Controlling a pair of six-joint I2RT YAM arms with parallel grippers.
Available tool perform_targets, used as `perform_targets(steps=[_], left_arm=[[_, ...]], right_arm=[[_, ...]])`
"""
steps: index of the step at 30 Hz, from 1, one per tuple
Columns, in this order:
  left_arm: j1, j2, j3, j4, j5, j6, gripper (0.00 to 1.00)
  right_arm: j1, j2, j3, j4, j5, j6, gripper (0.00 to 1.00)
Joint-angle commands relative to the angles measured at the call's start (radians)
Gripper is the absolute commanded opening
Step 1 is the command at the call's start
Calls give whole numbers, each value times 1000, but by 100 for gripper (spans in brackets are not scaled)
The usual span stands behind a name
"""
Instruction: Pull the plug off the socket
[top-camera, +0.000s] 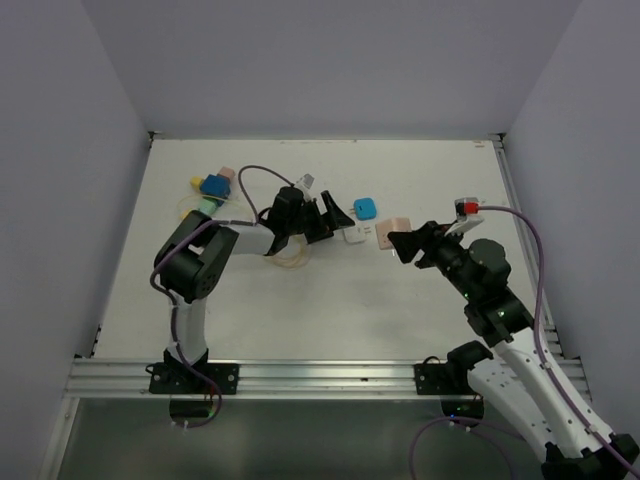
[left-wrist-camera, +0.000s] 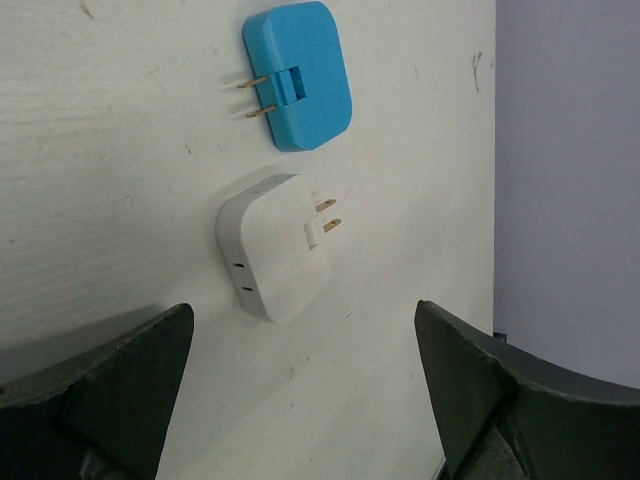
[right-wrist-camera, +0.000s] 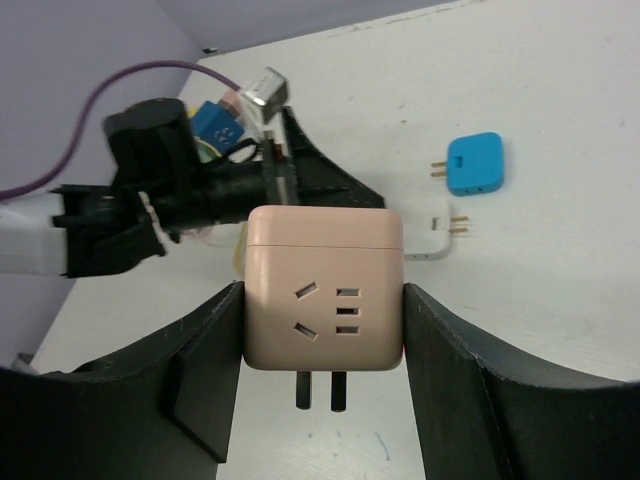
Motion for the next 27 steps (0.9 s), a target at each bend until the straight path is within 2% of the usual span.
perform_targets(steps=[1, 9, 15, 21, 27], left_arm=[[9, -131, 0, -227, -106, 121, 95], [12, -444, 88, -653, -322, 358, 97], [65, -702, 88, -853, -538, 513, 100], [98, -947, -2, -907, -768, 645, 100], [102, -1171, -235, -777, -887, 710, 99]], right_arm=[[-6, 37, 74, -25, 121, -73, 0], [-14, 242, 131, -17, 312, -173, 0], [-21, 477, 224, 67, 458, -291, 0], [-28, 729, 338, 164, 517, -418, 0], [-76, 986, 495, 219, 466, -483, 0]])
